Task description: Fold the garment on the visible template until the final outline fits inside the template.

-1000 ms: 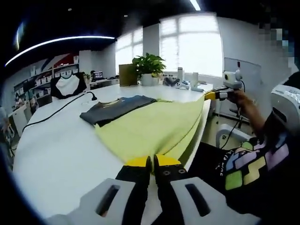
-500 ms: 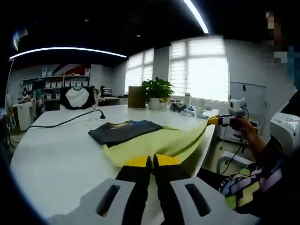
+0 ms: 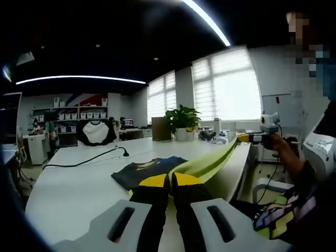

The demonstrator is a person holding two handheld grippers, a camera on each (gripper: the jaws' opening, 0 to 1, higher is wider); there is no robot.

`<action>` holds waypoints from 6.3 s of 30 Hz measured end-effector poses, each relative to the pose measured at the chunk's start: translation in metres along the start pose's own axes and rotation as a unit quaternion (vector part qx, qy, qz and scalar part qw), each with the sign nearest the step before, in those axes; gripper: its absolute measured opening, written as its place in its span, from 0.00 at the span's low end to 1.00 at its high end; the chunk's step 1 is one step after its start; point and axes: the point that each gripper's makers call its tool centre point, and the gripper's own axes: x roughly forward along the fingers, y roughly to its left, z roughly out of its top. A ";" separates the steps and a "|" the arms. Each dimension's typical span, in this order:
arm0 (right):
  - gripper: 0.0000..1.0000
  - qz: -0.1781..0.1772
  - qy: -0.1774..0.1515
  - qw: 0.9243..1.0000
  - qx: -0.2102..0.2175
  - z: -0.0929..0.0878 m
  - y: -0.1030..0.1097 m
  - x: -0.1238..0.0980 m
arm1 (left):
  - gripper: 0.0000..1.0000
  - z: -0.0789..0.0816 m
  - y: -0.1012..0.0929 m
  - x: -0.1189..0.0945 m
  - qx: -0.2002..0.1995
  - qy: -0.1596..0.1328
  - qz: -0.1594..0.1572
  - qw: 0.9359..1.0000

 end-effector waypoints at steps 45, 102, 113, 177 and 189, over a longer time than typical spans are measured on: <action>0.00 -0.060 0.056 0.974 -0.213 0.027 -0.106 0.192 | 0.03 0.062 0.147 0.156 0.121 0.037 0.061 0.990; 0.00 -0.013 0.227 0.922 -0.312 -0.136 -0.143 0.299 | 0.03 -0.138 0.242 0.246 0.108 0.248 0.086 0.959; 0.19 0.050 0.192 0.953 -0.227 -0.119 -0.148 0.294 | 0.35 -0.103 0.225 0.239 0.240 0.227 -0.061 0.942; 0.00 -0.035 0.245 0.968 -0.039 -0.145 -0.155 0.306 | 0.02 -0.144 0.254 0.241 -0.018 0.238 0.148 0.960; 0.31 -0.033 0.212 0.971 -0.108 -0.118 -0.164 0.295 | 0.10 -0.108 0.256 0.227 -0.162 0.127 0.149 0.967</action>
